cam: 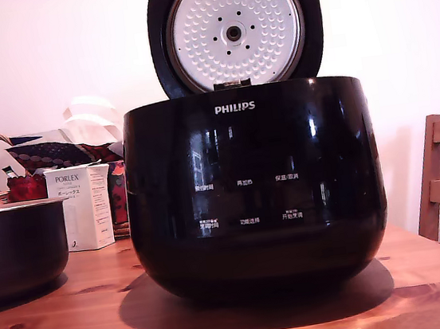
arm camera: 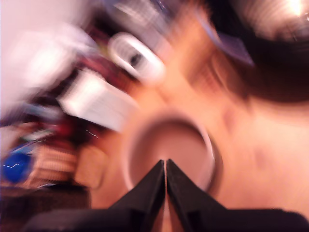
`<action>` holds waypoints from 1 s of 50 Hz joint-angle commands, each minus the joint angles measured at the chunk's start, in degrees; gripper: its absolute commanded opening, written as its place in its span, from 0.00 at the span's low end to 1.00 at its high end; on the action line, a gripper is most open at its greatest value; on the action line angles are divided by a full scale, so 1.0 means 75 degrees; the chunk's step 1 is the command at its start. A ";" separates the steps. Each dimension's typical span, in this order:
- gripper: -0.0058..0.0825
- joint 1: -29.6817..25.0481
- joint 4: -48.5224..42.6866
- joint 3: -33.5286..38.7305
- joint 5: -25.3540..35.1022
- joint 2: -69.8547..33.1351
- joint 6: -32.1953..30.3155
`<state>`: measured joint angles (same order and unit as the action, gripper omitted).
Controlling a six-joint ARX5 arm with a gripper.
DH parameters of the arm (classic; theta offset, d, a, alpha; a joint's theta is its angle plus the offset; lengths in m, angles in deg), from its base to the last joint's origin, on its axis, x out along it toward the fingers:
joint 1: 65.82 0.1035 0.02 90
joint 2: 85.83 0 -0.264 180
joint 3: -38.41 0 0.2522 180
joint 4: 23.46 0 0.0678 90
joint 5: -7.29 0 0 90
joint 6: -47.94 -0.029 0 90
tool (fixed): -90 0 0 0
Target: Pick up the metallic pot next to the rice cooker
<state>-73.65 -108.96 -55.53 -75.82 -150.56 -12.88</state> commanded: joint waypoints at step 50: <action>0.55 0.0172 -0.0262 -0.0184 -0.0466 -0.2929 -0.0746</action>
<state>-72.32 -111.34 -56.91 -79.64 -172.27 -18.28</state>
